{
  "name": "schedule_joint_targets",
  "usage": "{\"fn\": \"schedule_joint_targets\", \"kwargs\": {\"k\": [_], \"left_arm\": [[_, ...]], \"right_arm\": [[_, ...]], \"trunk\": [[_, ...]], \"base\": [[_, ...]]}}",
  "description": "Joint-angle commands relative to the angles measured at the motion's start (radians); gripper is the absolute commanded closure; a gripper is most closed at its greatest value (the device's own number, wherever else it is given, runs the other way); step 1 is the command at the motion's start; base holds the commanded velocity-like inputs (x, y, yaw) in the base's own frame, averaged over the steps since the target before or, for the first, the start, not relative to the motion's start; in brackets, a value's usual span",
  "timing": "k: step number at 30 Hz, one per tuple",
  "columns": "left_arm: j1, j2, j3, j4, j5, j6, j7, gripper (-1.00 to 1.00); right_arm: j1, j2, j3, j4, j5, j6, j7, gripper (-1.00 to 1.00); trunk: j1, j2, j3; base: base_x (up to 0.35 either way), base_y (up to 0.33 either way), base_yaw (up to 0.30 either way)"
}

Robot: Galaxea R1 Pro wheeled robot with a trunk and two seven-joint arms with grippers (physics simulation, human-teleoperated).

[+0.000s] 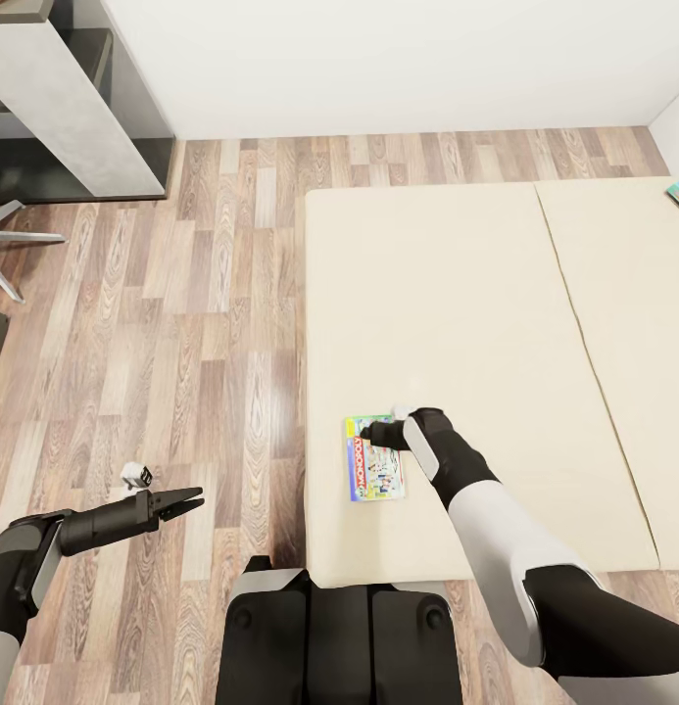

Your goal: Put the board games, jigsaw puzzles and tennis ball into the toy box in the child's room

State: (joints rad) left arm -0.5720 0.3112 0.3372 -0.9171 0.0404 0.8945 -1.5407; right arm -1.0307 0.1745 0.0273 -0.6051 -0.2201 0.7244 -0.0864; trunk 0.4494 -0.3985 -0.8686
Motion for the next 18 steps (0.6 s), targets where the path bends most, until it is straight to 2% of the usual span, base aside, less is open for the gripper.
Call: {"fn": "schedule_joint_targets", "kwargs": {"k": [1,13,18], "left_arm": [[0.000,0.000,0.000,0.000,0.000,0.011,-0.004,-1.00],[0.000,0.000,0.000,0.000,0.000,0.011,-0.004,-1.00],[0.000,0.000,0.000,0.000,0.000,0.011,-0.004,-1.00]], "right_arm": [[0.000,0.000,0.002,0.000,-0.010,0.002,-0.007,-1.00],[0.007,0.000,0.004,0.014,-0.008,-0.030,0.003,-1.00],[0.010,-0.020,0.005,0.043,-0.009,-0.056,0.006,-1.00]], "trunk": [[0.001,-0.002,-0.001],[0.001,-0.002,-0.001],[0.001,-0.002,-0.001]], "base": [[0.000,0.000,0.000],[0.000,0.000,0.000],[0.000,0.000,0.000]]}}
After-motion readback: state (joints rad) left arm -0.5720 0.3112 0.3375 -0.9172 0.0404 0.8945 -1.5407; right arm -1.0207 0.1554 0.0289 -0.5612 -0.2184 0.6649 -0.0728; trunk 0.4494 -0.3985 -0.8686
